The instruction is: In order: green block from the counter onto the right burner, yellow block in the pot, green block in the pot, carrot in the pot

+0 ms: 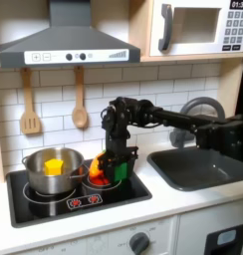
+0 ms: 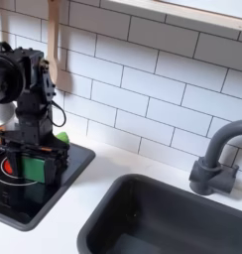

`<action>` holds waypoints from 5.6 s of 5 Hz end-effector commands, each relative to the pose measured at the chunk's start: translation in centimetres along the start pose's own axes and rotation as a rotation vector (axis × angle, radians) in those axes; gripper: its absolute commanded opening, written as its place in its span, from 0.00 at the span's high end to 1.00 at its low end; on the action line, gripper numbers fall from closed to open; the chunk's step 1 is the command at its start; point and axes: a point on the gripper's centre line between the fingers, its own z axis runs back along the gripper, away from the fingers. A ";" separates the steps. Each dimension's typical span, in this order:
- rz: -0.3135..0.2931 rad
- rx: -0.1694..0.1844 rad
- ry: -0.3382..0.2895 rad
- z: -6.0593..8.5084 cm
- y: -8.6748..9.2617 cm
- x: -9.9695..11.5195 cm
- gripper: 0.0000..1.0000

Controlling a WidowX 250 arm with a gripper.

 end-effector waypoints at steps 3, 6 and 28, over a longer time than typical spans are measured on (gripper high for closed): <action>0.013 -0.043 -0.099 5.6 1.6 0.4 1.00; 0.106 -0.036 -0.123 7.4 5.0 1.6 1.00; -0.353 -0.010 -0.053 5.7 3.1 3.0 0.00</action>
